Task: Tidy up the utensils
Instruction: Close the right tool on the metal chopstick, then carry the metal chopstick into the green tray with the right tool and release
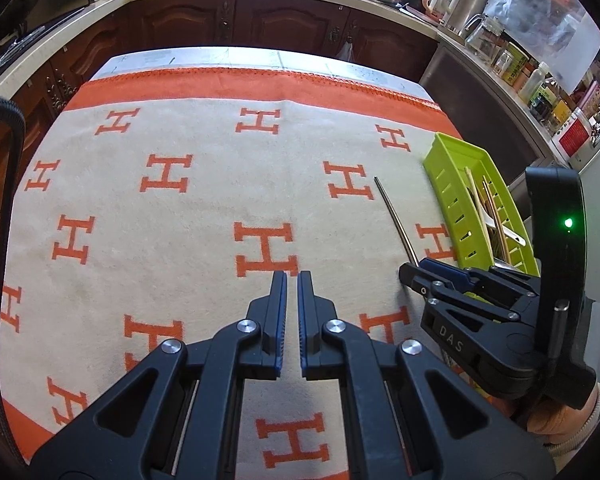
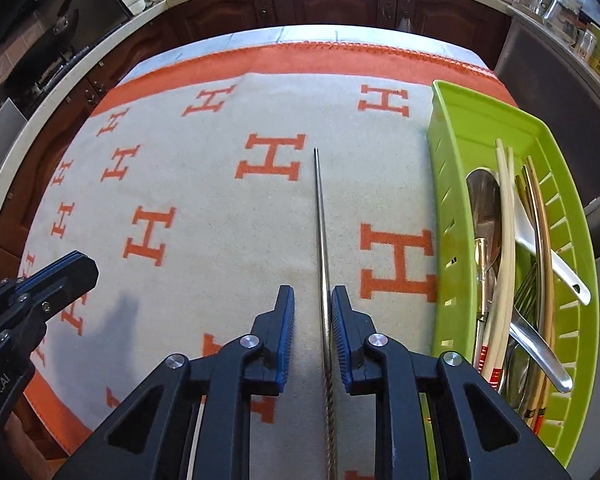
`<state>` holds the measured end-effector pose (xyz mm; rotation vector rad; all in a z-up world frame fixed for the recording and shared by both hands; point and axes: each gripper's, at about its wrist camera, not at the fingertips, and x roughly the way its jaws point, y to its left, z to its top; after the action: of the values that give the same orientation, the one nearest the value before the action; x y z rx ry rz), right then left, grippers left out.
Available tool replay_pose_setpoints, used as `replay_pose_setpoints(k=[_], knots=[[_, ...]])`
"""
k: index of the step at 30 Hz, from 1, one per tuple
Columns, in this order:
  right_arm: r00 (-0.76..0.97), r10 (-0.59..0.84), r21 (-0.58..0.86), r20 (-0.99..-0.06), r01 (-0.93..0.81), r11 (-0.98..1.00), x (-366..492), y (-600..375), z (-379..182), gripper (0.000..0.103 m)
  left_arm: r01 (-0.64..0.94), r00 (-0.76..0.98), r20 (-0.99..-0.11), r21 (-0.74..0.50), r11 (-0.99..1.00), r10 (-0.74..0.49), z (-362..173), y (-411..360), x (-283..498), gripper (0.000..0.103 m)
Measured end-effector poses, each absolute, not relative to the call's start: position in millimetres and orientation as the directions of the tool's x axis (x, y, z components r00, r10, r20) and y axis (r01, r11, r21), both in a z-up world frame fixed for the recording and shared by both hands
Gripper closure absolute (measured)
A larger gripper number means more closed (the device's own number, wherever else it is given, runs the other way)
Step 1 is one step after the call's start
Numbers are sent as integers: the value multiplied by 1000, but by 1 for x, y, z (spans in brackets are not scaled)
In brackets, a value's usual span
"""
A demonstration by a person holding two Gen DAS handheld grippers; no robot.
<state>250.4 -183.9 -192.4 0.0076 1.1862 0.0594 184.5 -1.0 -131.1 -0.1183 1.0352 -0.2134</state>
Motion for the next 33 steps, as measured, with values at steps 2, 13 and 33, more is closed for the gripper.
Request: replay_pose_setpoints(k=[2, 13, 33], knots=[[372, 42, 24, -927, -53, 998, 252, -183, -193, 84, 119, 487, -842, -200, 973, -232, -133, -1, 186, 101], [408, 88, 79, -909, -38, 996, 237, -190, -187, 98, 127, 481, -846, -194, 973, -231, -134, -6, 187, 101], [598, 188, 242, -779, 10, 970, 154, -273, -76, 98, 260, 503, -825, -142, 955, -259, -94, -69, 163, 101]])
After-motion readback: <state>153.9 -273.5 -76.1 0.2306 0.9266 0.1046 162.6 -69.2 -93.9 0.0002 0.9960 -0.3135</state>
